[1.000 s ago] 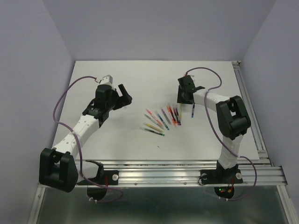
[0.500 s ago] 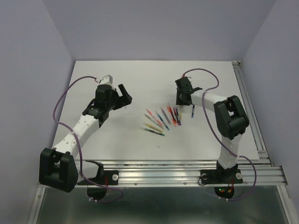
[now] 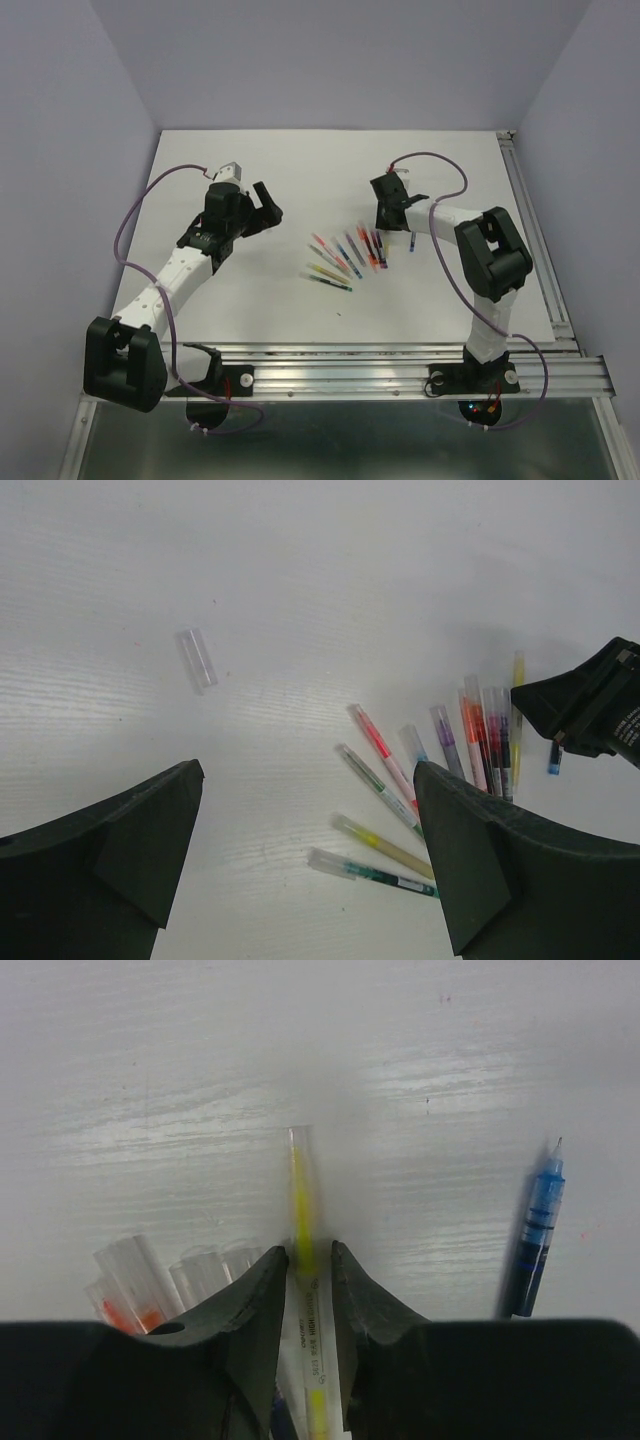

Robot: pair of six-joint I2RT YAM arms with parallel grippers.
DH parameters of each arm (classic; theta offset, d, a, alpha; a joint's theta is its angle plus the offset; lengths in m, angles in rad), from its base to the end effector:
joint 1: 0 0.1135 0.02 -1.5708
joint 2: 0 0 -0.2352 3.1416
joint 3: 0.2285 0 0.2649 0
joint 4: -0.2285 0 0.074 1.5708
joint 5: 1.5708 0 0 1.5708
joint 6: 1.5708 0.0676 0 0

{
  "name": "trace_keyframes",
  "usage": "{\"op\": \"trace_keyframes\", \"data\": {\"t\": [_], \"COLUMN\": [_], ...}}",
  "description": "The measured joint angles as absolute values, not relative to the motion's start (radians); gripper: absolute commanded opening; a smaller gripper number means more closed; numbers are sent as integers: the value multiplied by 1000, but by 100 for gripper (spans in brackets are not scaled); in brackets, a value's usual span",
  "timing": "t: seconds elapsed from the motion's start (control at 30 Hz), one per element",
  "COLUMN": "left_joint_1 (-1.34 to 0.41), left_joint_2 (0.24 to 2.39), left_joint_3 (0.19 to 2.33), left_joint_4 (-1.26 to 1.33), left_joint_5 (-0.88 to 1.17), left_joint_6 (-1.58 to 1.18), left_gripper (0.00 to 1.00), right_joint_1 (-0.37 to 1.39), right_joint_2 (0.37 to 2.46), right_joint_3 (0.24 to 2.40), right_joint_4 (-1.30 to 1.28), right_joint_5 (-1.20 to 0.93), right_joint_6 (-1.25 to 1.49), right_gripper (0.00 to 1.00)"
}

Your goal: Open the pen caps

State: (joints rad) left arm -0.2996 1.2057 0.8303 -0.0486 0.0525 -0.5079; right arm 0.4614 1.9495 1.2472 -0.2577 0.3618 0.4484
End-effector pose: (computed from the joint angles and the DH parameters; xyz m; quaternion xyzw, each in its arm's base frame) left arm 0.3114 -0.0999 0.2362 -0.0731 0.8367 -0.2333 0.4900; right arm 0.3880 0.1662 0.0988 0.0480 0.9385 -0.0242 0.3411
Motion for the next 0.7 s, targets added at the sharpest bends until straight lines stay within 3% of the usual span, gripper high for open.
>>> {"op": "trace_keyframes", "data": {"t": [0.37,0.7], "left_joint_1": [-300,-300], "left_joint_2": [1205,1205], "left_joint_3": [830,825], "left_joint_4": [-49,-44], "left_joint_5": [52,84], "left_joint_6": [-509,-515], "left_gripper": [99,99], "right_joint_1": [466,466], "right_joint_2": [1932,1913], "right_joint_3": [1209,1201], "right_joint_4": [-207,-218], "right_joint_5": [368,353], "right_joint_6": [490,392], "right_gripper": [7,1]}}
